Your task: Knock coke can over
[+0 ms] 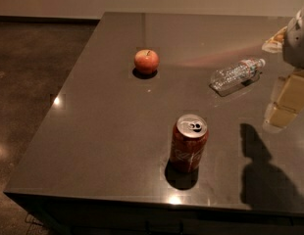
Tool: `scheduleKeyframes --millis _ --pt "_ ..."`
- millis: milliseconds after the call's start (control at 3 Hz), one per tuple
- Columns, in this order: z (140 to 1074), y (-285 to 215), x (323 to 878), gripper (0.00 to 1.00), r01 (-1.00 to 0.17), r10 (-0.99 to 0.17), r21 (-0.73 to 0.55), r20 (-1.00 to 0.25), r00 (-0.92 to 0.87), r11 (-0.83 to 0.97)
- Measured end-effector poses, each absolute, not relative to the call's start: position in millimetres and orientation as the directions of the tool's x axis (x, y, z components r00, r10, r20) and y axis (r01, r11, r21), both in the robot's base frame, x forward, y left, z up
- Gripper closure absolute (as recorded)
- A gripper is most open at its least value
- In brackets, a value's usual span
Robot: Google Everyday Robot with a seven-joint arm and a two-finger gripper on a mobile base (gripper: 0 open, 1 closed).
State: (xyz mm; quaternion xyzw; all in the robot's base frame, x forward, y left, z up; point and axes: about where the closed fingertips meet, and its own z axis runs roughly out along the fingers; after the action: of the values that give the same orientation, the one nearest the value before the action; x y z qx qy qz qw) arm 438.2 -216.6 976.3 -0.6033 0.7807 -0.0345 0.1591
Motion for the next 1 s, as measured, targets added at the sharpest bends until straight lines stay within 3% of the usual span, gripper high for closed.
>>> scheduleKeyframes --millis 1000 --pt "957 -208 440 0.0 -0.953 -0.947 -0.188 -0.262 -0.184 0.237"
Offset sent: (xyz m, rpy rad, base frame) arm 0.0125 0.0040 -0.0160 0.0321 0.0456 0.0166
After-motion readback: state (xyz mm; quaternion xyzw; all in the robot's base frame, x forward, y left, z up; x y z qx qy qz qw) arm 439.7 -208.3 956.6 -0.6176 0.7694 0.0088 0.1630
